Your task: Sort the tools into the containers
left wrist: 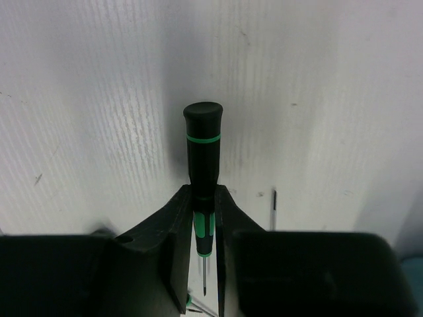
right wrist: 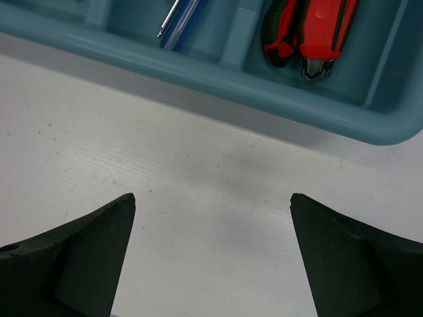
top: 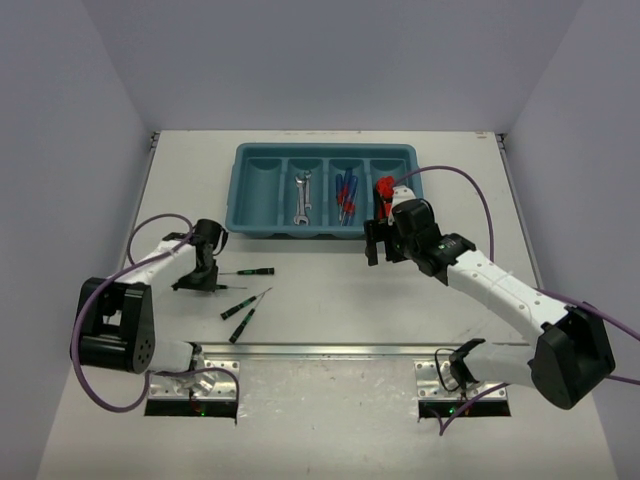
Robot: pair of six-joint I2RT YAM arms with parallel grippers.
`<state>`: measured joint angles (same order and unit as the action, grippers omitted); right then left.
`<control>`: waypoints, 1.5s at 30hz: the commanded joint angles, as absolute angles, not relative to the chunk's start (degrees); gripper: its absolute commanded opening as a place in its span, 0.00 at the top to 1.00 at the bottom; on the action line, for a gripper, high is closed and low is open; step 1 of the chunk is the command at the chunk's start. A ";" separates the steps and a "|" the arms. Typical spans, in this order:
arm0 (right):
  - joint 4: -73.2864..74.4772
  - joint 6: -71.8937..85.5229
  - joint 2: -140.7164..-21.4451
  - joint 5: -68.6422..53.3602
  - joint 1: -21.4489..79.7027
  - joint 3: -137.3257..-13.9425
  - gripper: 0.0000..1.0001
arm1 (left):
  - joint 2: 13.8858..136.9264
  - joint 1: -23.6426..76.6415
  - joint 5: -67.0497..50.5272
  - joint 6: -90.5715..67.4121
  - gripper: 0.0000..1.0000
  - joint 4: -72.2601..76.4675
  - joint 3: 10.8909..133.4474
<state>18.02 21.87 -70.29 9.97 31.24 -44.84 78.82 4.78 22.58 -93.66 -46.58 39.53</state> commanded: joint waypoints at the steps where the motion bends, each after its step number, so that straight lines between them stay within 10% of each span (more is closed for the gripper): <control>1: 15.73 21.26 -70.58 9.49 31.03 -45.18 0.01 | 71.16 4.14 26.17 -95.45 1.00 -45.72 39.74; 16: 15.29 22.32 -67.62 11.71 31.11 -44.37 0.01 | 52.15 4.66 14.47 -46.44 1.00 -9.89 42.96; 37: 14.50 20.90 -68.05 11.53 30.57 -43.97 0.01 | 105.06 13.48 13.75 -2.74 0.99 -7.10 83.99; 45: 14.52 20.90 -68.29 11.44 30.48 -43.95 0.01 | 103.60 14.34 17.24 -4.77 0.23 -11.60 85.71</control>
<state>16.69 21.57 -68.34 10.53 30.81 -43.99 107.12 13.83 14.14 -5.35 -10.83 82.85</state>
